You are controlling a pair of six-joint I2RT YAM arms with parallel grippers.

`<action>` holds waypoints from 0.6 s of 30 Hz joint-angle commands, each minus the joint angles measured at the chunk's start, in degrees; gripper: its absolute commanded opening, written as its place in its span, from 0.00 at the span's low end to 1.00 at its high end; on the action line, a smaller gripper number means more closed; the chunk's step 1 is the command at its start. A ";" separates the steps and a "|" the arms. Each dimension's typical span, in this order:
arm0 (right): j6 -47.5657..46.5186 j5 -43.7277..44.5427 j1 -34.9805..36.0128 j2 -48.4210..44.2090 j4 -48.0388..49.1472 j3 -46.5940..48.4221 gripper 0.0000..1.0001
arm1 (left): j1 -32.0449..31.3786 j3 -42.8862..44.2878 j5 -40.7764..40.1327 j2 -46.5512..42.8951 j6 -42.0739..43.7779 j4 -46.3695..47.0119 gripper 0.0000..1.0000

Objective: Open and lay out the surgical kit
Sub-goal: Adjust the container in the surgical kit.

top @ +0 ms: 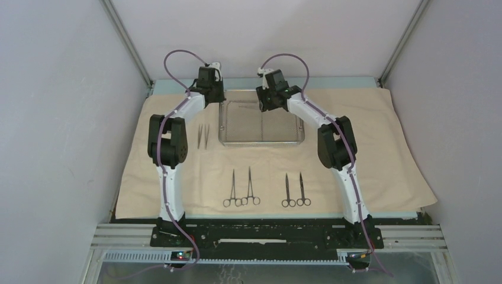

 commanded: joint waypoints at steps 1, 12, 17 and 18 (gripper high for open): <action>-3.51 9.18 4.89 1.77 -0.16 0.16 0.53 | -0.14 -0.21 2.36 -5.94 1.43 7.09 0.00; -7.26 11.86 8.15 7.38 -3.00 4.12 0.61 | 0.06 3.68 3.94 -3.21 1.47 2.07 0.00; -6.41 8.41 7.95 6.90 -4.12 4.07 0.57 | 0.76 5.73 6.85 0.00 -0.38 -0.06 0.00; -6.41 8.23 7.99 6.51 -4.21 3.85 0.57 | 0.95 7.18 8.35 0.80 -0.11 -1.87 0.00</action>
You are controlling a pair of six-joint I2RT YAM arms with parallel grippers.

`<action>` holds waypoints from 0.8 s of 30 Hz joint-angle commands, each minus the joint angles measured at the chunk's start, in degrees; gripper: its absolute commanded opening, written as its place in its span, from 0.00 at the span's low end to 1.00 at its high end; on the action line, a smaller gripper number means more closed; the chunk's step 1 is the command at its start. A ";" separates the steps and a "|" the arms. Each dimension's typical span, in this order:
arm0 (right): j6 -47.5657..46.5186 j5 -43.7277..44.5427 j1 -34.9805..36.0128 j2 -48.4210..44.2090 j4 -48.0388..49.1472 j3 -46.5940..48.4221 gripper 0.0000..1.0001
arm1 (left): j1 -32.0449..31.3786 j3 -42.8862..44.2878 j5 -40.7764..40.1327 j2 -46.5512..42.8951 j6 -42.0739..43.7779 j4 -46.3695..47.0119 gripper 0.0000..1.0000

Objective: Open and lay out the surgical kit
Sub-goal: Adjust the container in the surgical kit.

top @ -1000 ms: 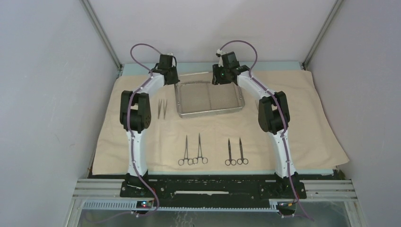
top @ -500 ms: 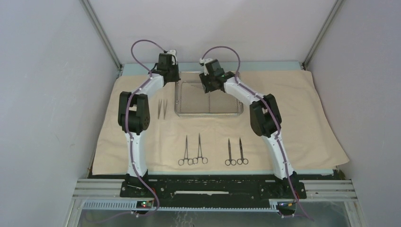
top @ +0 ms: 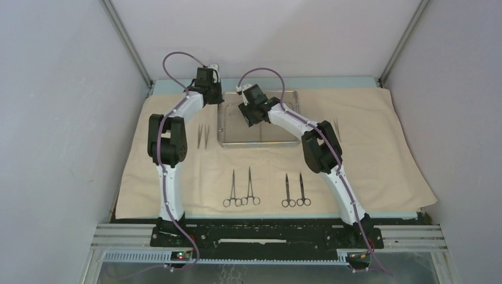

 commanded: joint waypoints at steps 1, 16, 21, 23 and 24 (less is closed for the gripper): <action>-0.11 -2.03 -0.60 -0.02 -2.32 0.68 0.57 | 0.54 9.66 8.86 2.35 0.59 -1.95 0.00; -2.28 -12.56 -2.88 -5.17 -0.79 -2.58 0.58 | 1.67 15.01 10.64 6.11 -0.30 -9.69 0.00; -3.57 -14.95 -3.82 -5.78 -0.21 -3.04 0.58 | 1.93 15.31 9.53 6.29 -0.99 -10.69 0.07; -3.78 -16.21 -4.08 -6.48 0.20 -3.42 0.59 | 2.09 15.31 9.07 6.11 -1.45 -10.69 0.12; -3.99 -16.94 -4.10 -7.08 0.50 -3.87 0.59 | 2.15 15.36 8.98 6.00 -1.65 -10.71 0.17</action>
